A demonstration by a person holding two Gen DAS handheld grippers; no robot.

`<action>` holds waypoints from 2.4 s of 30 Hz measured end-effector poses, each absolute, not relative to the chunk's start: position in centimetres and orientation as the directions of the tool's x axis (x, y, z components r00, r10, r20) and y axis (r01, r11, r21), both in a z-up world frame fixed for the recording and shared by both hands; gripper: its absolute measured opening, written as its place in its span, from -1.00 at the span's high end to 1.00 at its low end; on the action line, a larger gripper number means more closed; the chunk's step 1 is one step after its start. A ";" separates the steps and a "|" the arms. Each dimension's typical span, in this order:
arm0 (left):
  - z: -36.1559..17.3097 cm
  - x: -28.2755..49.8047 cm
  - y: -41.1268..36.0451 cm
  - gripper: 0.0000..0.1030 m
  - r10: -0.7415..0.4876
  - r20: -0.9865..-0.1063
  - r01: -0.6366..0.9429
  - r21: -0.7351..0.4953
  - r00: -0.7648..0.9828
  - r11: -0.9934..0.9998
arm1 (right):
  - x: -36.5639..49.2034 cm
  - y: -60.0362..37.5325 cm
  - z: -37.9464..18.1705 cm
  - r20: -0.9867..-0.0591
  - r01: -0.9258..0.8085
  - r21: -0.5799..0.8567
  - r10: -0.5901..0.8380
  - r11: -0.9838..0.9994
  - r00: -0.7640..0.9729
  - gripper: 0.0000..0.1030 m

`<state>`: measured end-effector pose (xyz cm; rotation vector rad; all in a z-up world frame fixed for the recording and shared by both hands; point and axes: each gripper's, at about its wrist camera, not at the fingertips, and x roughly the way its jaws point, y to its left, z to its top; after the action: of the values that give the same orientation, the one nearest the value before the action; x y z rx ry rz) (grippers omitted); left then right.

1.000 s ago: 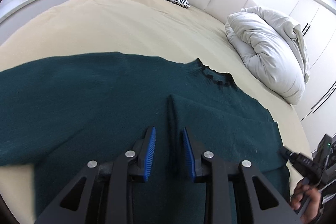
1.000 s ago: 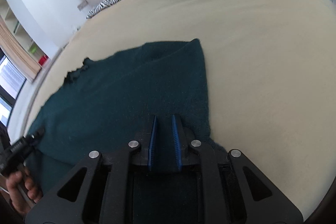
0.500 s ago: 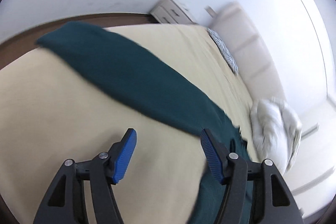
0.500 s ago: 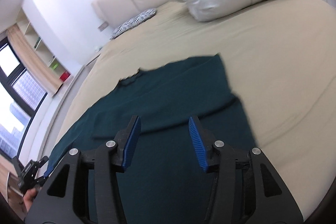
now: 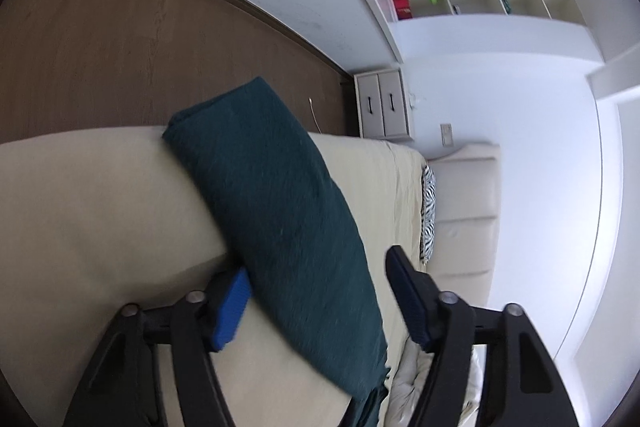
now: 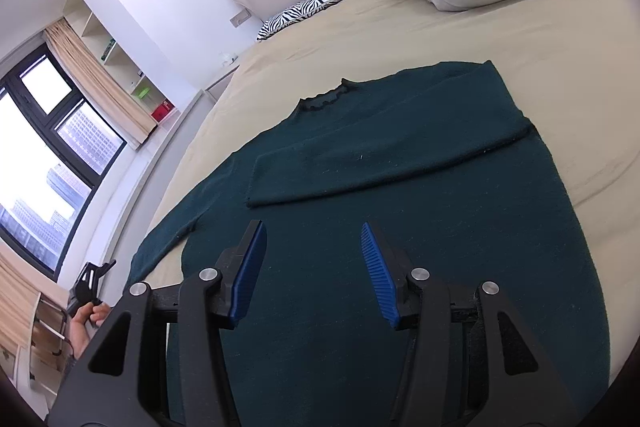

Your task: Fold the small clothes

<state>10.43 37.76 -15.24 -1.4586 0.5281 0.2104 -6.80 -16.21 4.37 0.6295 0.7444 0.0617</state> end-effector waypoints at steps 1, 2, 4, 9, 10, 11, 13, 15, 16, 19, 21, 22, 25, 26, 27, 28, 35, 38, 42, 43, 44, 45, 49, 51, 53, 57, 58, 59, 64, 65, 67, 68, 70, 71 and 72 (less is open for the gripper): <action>-15.2 10.8 37.9 0.16 -0.172 -0.474 -0.461 -0.881 0.864 0.111 | -7.0 -16.2 4.3 -0.615 0.169 0.559 0.269 0.812 0.741 0.07; -15.2 10.8 38.1 0.31 -0.165 -0.487 -0.474 -0.873 0.858 0.111 | -7.3 -16.2 4.3 -0.617 0.174 0.558 0.265 0.811 0.741 0.07; -14.5 10.9 38.1 0.66 -0.142 -0.519 -0.500 -0.853 0.843 0.146 | -7.4 -16.8 4.0 -0.617 0.182 0.558 0.258 0.810 0.744 0.07; -8.1 12.9 32.8 0.83 -0.099 -0.529 -0.452 -0.795 0.843 0.406 | -8.6 -18.9 3.2 -0.604 0.215 0.580 0.239 0.785 0.760 0.07; -6.5 13.7 31.1 0.83 -0.103 -0.526 -0.422 -0.772 0.844 0.475 | -8.8 -19.2 3.0 -0.604 0.223 0.585 0.236 0.780 0.761 0.07; -4.7 14.7 28.9 0.83 -0.115 -0.523 -0.383 -0.740 0.845 0.553 | -9.1 -19.7 2.7 -0.604 0.231 0.592 0.235 0.772 0.762 0.07; -1.7 16.3 24.2 0.83 -0.139 -0.521 -0.295 -0.662 0.842 0.689 | -9.6 -20.5 2.0 -0.604 0.246 0.605 0.235 0.758 0.761 0.07; 1.1 18.0 18.1 0.83 -0.156 -0.527 -0.183 -0.534 0.835 0.826 | -10.3 -21.3 1.6 -0.602 0.260 0.617 0.232 0.743 0.764 0.07; 2.2 18.9 14.1 0.83 -0.164 -0.536 -0.111 -0.444 0.828 0.889 | -10.4 -21.7 1.3 -0.601 0.265 0.621 0.230 0.738 0.765 0.07; 3.3 20.1 4.4 0.83 -0.168 -0.558 0.046 -0.226 0.813 0.973 | -11.5 -23.0 0.5 -0.593 0.286 0.638 0.219 0.715 0.775 0.07; 2.9 20.6 -0.8 0.83 -0.167 -0.573 0.128 -0.109 0.802 0.986 | -12.0 -23.9 0.2 -0.589 0.296 0.646 0.212 0.704 0.780 0.07; 2.2 20.2 -3.9 0.83 -0.161 -0.580 0.175 -0.032 0.798 0.984 | -12.4 -24.4 0.0 -0.586 0.304 0.651 0.206 0.695 0.783 0.07; -1.4 19.1 -12.4 0.83 -0.102 -0.590 0.292 0.237 0.801 0.927 | -13.3 -25.8 -0.6 -0.584 0.324 0.662 0.194 0.676 0.788 0.07; -2.8 18.8 -13.8 0.83 -0.080 -0.592 0.313 0.303 0.802 0.900 | -13.5 -26.3 -0.9 -0.587 0.333 0.663 0.190 0.670 0.787 0.07; -4.4 18.2 -15.7 0.82 -0.045 -0.582 0.329 0.392 0.812 0.859 | -13.7 -26.6 -1.0 -0.589 0.339 0.665 0.188 0.665 0.786 0.07; -5.6 17.4 -16.5 0.75 -0.018 -0.564 0.331 0.459 0.826 0.825 | -13.9 -27.1 -1.4 -0.591 0.346 0.668 0.187 0.659 0.785 0.07; -9.3 15.5 -17.1 0.10 0.019 -0.592 0.373 0.532 0.805 0.760 | -14.0 -28.2 -2.7 -0.600 0.370 0.678 0.187 0.635 0.778 0.07; -9.2 14.6 -15.4 -0.17 -0.001 -0.627 0.377 0.468 0.779 0.799 | -12.9 -27.7 -2.9 -0.613 0.366 0.666 0.199 0.650 0.765 0.07; -9.3 12.6 -13.2 -0.35 -0.029 -0.673 0.385 0.387 0.739 0.838 | -9.6 -26.7 -2.5 -0.638 0.340 0.644 0.236 0.685 0.733 0.06; -9.2 12.1 -12.3 -0.36 -0.043 -0.685 0.383 0.353 0.727 0.853 | -8.8 -26.4 -2.3 -0.640 0.332 0.642 0.245 0.691 0.728 -0.05; -9.3 11.6 -11.7 -0.37 -0.053 -0.690 0.380 0.331 0.722 0.864 | -7.3 -26.0 -2.0 -0.638 0.312 0.643 0.263 0.699 0.723 -0.24; -9.2 11.2 -10.7 -0.39 -0.063 -0.696 0.371 0.302 0.716 0.878 | -5.8 -25.4 -1.8 -0.634 0.291 0.649 0.288 0.703 0.718 -0.30; -8.7 11.2 -5.7 -0.39 -0.109 -0.712 0.282 0.129 0.693 0.951 | -0.2 -23.0 -1.9 -0.609 0.197 0.691 0.413 0.695 0.677 -0.39; -8.4 11.8 -3.5 -0.39 -0.131 -0.710 0.236 0.050 0.691 0.970 | 3.1 -21.4 -3.2 -0.639 0.201 0.688 0.450 0.697 0.624 -0.39; -8.5 12.3 -1.3 -0.39 -0.133 -0.716 0.187 -0.004 0.685 0.982 | 5.4 -20.3 -5.2 -0.675 0.231 0.688 0.490 0.688 0.552 -0.35; -9.0 12.4 1.1 -0.38 -0.134 -0.721 0.144 -0.048 0.680 0.988 | 7.3 -19.4 -6.3 -0.690 0.256 0.678 0.476 0.690 0.545 -0.10; -9.2 12.2 1.6 -0.39 -0.146 -0.719 0.140 -0.069 0.680 0.988 | 7.2 -19.1 -6.1 -0.689 0.248 0.678 0.480 0.692 0.543 0.19; -9.2 12.1 1.9 -0.38 -0.155 -0.716 0.136 -0.085 0.681 0.987 | 7.2 -18.7 -5.8 -0.697 0.241 0.666 0.475 0.706 0.537 0.40; -9.3 11.8 2.8 -0.38 -0.181 -0.707 0.115 -0.141 0.684 0.983 | 6.8 -17.8 -2.7 -0.683 0.179 0.628 0.426 0.757 0.593 0.63; -9.3 11.7 3.0 -0.38 -0.186 -0.705 0.112 -0.150 0.684 0.982 | 7.0 -17.8 -2.2 -0.672 0.166 0.632 0.429 0.757 0.603 0.63; -9.4 11.7 3.2 -0.38 -0.194 -0.705 0.110 -0.163 0.682 0.980 | 7.7 -17.9 -2.5 -0.688 0.182 0.629 0.432 0.756 0.583 0.60; -9.4 11.7 3.4 -0.39 -0.197 -0.704 0.107 -0.170 0.682 0.979 | 8.7 -18.0 -3.6 -0.713 0.209 0.628 0.446 0.750 0.542 0.57; -9.2 11.6 3.7 -0.39 -0.207 -0.698 0.108 -0.183 0.685 0.977 | 9.7 -18.2 -5.7 -0.752 0.255 0.614 0.456 0.747 0.475 0.57; -9.2 11.5 3.8 -0.39 -0.209 -0.696 0.107 -0.188 0.687 0.976 | 10.2 -18.6 -6.3 -0.745 0.276 0.633 0.472 0.723 0.472 0.58; -9.1 11.5 4.0 -0.38 -0.212 -0.694 0.102 -0.196 0.688 0.975 | 10.2 -18.8 -6.4 -0.732 0.274 0.647 0.478 0.712 0.486 0.58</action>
<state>11.50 4.03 -9.11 -0.1465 0.7930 -0.1760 10.21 -18.78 -6.39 0.8093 1.0880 0.1425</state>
